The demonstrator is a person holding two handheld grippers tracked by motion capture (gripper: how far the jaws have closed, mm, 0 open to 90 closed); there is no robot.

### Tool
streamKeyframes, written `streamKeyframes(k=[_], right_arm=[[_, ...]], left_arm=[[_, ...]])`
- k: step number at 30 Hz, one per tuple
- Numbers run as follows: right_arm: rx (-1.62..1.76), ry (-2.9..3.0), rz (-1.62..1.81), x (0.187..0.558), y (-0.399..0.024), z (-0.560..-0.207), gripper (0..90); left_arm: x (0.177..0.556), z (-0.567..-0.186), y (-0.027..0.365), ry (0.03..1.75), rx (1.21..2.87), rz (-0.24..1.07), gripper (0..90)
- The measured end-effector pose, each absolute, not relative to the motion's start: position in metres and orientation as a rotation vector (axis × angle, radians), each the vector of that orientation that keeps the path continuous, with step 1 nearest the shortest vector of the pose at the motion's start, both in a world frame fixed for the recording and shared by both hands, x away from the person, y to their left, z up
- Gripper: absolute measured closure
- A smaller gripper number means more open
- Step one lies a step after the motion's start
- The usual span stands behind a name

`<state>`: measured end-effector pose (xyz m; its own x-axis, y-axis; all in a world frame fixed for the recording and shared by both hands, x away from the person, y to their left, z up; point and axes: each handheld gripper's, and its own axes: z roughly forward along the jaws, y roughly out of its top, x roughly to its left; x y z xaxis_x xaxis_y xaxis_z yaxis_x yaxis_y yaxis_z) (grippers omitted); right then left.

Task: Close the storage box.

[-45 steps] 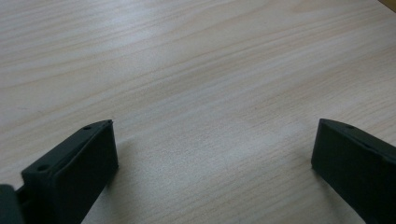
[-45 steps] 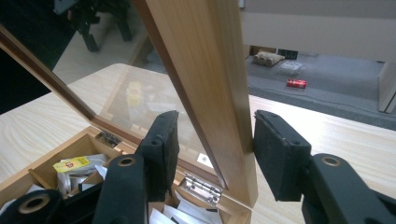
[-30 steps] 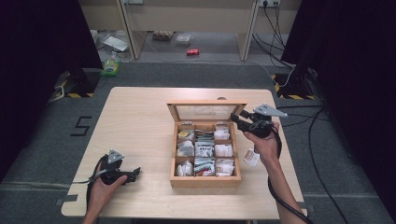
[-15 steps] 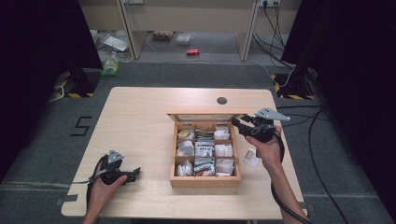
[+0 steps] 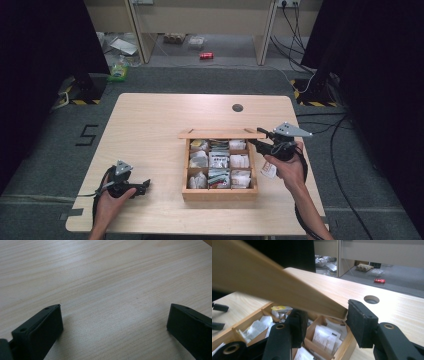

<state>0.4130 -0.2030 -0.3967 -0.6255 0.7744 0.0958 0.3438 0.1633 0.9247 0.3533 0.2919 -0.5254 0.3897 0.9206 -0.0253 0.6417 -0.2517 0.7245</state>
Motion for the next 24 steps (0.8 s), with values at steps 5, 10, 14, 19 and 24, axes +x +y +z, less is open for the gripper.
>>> streamKeyframes(k=[5, 10, 14, 19, 24], right_arm=[[1.058, 2.064, 1.460, 0.407, -0.205, -0.402, 50.9], [1.067, 2.085, 1.453, 0.403, -0.206, -0.405, 50.7], [1.072, 2.097, 1.450, 0.400, -0.206, -0.408, 50.5], [1.079, 2.116, 1.437, 0.395, -0.207, -0.412, 50.5], [1.080, 2.129, 1.429, 0.392, -0.208, -0.416, 50.5]], left_arm=[[0.353, -0.525, 0.292, 1.335, 1.991, 0.543, 0.0], [0.353, -0.525, 0.292, 1.335, 1.991, 0.543, 0.0], [0.353, -0.525, 0.292, 1.335, 1.991, 0.543, 0.0], [0.353, -0.525, 0.292, 1.335, 1.992, 0.543, 0.0], [0.353, -0.525, 0.292, 1.335, 1.992, 0.543, 0.0]])
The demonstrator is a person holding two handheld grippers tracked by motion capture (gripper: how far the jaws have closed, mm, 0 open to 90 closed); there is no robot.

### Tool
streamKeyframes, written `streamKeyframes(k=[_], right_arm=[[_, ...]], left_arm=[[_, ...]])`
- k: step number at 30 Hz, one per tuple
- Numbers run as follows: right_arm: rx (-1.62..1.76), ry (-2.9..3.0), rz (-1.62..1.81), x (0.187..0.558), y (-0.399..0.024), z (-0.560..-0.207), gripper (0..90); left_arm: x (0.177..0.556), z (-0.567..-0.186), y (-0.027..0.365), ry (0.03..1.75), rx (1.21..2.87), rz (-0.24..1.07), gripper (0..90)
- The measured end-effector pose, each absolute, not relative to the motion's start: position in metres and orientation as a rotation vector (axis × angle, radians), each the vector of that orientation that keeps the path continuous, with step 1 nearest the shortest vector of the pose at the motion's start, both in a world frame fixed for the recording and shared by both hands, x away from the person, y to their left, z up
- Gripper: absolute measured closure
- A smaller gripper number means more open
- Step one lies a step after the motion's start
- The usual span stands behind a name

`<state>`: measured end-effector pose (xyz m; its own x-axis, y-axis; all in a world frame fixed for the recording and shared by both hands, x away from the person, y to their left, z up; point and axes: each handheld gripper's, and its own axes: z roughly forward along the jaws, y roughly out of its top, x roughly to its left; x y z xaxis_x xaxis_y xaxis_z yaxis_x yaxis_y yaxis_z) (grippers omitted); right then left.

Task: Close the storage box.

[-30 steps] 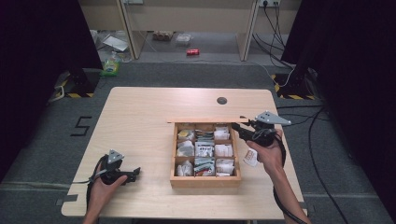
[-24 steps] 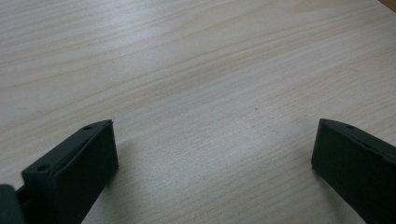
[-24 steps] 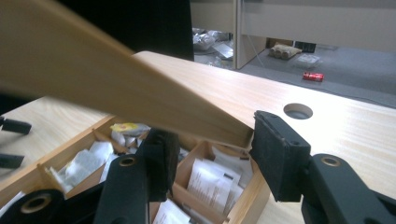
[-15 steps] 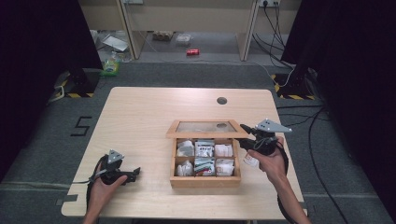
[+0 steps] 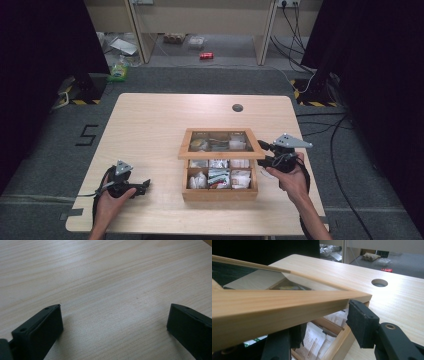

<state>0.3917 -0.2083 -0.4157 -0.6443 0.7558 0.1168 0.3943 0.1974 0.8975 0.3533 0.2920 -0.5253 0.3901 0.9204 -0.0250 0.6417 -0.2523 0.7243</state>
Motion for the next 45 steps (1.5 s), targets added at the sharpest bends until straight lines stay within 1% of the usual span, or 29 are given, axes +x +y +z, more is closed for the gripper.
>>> streamKeyframes(k=[32, 45], right_arm=[[1.084, 2.157, 1.412, 0.355, -0.218, -0.438, 47.2], [1.108, 2.172, 1.365, 0.348, -0.224, -0.451, 47.6]], left_arm=[[0.353, -0.525, 0.292, 1.335, 1.991, 0.543, 0.0], [0.353, -0.525, 0.292, 1.335, 1.992, 0.543, 0.0]])
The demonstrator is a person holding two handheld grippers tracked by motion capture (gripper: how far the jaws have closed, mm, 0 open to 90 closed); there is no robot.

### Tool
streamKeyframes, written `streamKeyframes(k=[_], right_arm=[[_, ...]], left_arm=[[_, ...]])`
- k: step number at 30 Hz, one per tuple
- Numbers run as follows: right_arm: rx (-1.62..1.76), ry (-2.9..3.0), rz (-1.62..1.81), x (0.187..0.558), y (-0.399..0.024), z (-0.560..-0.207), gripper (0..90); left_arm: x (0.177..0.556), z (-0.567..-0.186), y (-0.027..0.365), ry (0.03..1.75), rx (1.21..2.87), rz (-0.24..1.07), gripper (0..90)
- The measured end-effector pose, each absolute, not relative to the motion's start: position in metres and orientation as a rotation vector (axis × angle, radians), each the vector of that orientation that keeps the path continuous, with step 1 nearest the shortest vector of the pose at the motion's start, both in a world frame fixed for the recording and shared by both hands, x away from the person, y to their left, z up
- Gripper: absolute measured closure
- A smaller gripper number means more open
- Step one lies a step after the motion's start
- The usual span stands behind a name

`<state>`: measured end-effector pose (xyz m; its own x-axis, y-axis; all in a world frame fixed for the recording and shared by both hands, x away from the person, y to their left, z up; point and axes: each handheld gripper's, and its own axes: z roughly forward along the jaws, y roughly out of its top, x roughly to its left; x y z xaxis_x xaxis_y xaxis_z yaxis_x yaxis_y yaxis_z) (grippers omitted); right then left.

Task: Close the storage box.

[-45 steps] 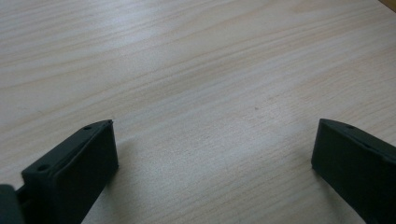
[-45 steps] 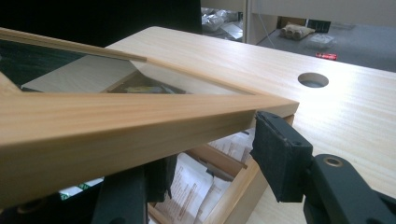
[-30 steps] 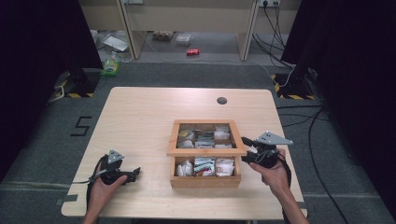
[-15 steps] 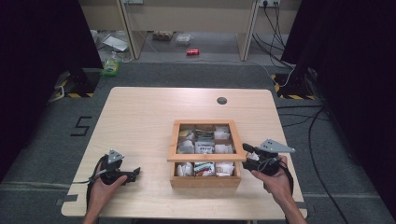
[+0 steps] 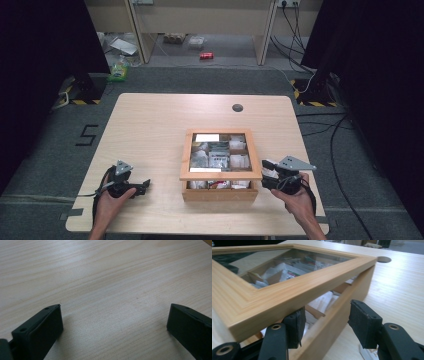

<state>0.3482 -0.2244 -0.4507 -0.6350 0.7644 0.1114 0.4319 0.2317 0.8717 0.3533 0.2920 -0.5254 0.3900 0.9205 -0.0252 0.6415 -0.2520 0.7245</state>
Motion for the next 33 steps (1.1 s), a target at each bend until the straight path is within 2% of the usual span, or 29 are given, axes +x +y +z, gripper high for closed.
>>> streamKeyframes(k=[7, 14, 22, 33], right_arm=[[1.149, 2.185, 1.359, 0.344, -0.235, -0.466, 49.0], [1.154, 2.144, 1.357, 0.349, -0.246, -0.458, 48.3], [1.253, 2.143, 1.315, 0.352, -0.254, -0.466, 47.2], [1.314, 2.128, 1.279, 0.354, -0.259, -0.472, 36.1]], left_arm=[[0.353, -0.525, 0.292, 1.335, 1.992, 0.543, 0.0], [0.353, -0.525, 0.292, 1.335, 1.991, 0.543, 0.0], [0.353, -0.525, 0.292, 1.335, 1.991, 0.543, 0.0], [0.353, -0.525, 0.292, 1.335, 1.991, 0.543, 0.0]])
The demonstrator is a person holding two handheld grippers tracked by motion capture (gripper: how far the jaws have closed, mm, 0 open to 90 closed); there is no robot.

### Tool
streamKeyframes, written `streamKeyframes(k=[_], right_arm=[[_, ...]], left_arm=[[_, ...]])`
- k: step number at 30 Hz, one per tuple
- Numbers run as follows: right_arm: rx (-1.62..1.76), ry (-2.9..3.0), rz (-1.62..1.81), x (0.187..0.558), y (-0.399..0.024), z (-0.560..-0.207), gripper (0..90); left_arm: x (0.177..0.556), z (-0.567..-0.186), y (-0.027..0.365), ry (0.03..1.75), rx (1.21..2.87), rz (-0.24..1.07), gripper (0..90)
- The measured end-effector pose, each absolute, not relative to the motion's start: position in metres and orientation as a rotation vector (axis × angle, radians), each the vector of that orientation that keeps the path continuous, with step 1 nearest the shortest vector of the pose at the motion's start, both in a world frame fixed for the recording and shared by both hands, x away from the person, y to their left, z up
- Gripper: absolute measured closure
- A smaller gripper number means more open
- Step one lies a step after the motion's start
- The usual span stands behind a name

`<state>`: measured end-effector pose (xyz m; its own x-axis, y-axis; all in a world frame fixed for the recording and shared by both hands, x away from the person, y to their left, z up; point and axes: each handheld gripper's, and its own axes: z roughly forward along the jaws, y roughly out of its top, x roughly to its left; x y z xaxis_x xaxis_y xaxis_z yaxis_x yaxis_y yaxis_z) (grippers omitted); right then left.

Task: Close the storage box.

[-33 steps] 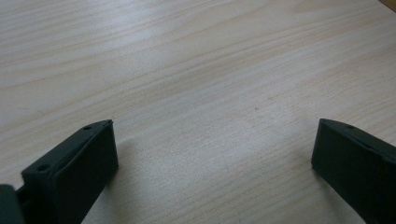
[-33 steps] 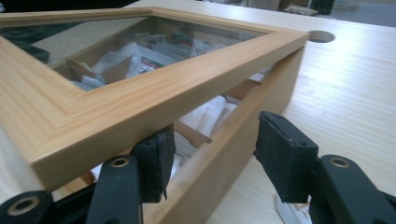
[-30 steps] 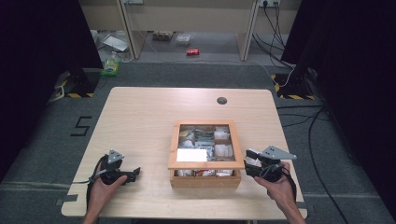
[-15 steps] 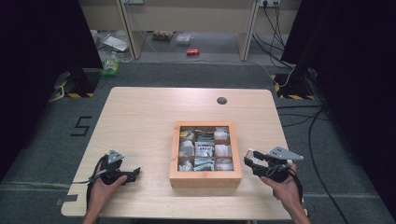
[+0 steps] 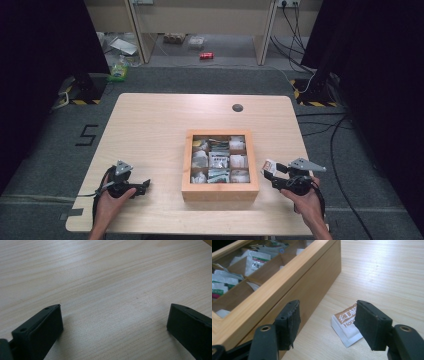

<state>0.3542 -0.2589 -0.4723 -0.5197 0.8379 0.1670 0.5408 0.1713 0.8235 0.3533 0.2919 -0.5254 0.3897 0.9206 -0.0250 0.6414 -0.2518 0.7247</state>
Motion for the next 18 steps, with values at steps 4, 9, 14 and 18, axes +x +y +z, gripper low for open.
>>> streamKeyframes(k=[4, 9, 14, 18], right_arm=[[1.344, 2.114, 1.260, 0.356, -0.262, -0.476, 32.9], [1.371, 2.100, 1.240, 0.358, -0.268, -0.478, 29.8], [1.385, 2.095, 1.192, 0.360, -0.272, -0.482, 26.8], [1.416, 2.079, 1.169, 0.362, -0.277, -0.485, 25.0]], left_arm=[[0.353, -0.525, 0.292, 1.335, 1.991, 0.543, 0.0], [0.353, -0.525, 0.292, 1.335, 1.991, 0.543, 0.0], [0.353, -0.525, 0.292, 1.335, 1.991, 0.543, 0.0], [0.353, -0.525, 0.292, 1.335, 1.991, 0.543, 0.0]])
